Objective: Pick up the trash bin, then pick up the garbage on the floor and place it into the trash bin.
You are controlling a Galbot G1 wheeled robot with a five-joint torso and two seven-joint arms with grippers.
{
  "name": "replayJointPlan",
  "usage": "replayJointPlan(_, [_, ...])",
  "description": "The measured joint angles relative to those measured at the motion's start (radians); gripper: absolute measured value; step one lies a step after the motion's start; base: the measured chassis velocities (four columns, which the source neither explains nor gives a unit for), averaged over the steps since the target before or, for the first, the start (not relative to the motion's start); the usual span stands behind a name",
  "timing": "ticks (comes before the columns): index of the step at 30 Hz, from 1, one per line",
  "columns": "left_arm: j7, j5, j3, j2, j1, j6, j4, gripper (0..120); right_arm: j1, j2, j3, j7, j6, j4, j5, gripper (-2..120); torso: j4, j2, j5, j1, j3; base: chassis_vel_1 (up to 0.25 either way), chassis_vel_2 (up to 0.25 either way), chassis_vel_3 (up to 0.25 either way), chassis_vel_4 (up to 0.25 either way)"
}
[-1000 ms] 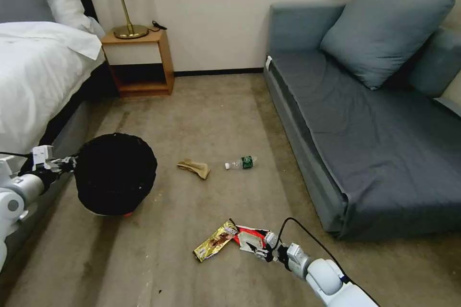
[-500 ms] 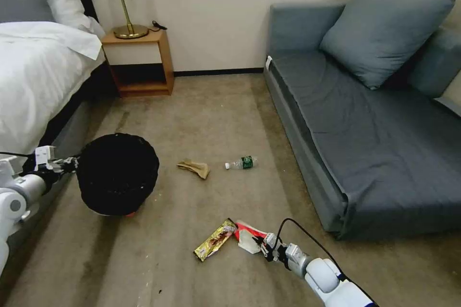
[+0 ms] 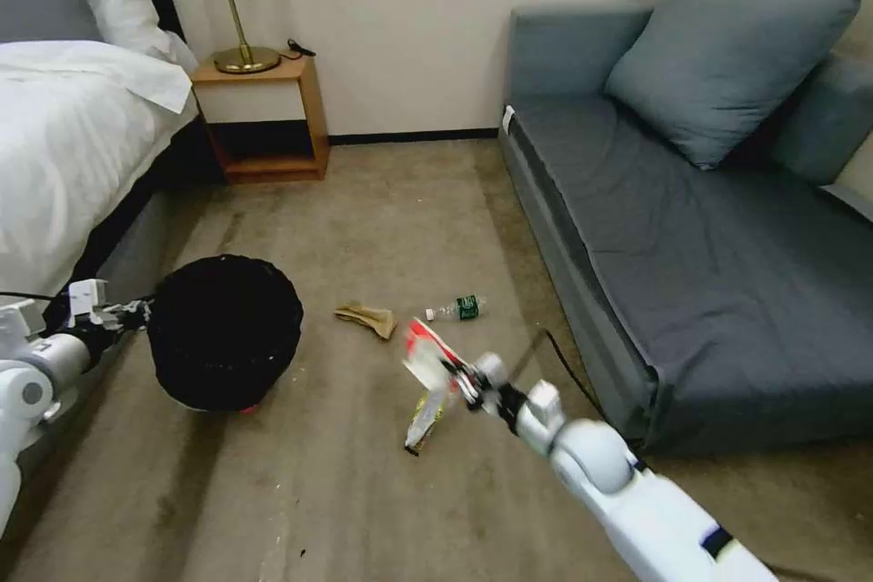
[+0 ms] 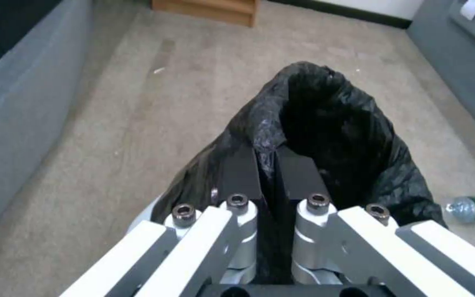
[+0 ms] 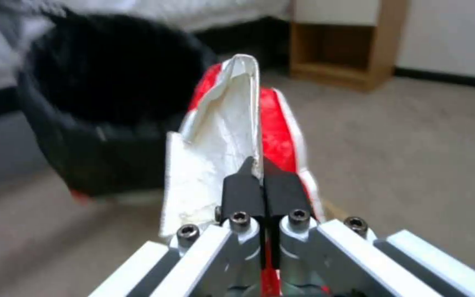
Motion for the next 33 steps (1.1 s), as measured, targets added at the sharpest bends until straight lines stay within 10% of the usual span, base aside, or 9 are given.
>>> replayJointPlan(18, [0.0,0.003,-0.009,-0.007,0.009,0.011,-0.02,4,0.419,0.463,-0.365,0.311,-0.103,-0.294,0.184,0,0.0004,0.0,-0.0001,0.0,0.0,0.0,0.0,0.0,0.0])
replayJointPlan(26, [0.0,0.004,-0.023,-0.024,0.023,0.015,-0.056,4,0.458,0.478,-0.404,0.378,-0.1,-0.431,0.204,0,-0.0006,0.0,0.0,0.0,0.0,0.0,0.0,0.0,0.0])
replayJointPlan(33, [0.003,0.004,-0.033,-0.025,0.033,0.017,-0.063,4,0.459,0.474,-0.403,0.39,-0.078,-0.454,0.218,24,-0.0002,0.0,0.0,0.0,0.0,0.0,0.0,0.0,0.0])
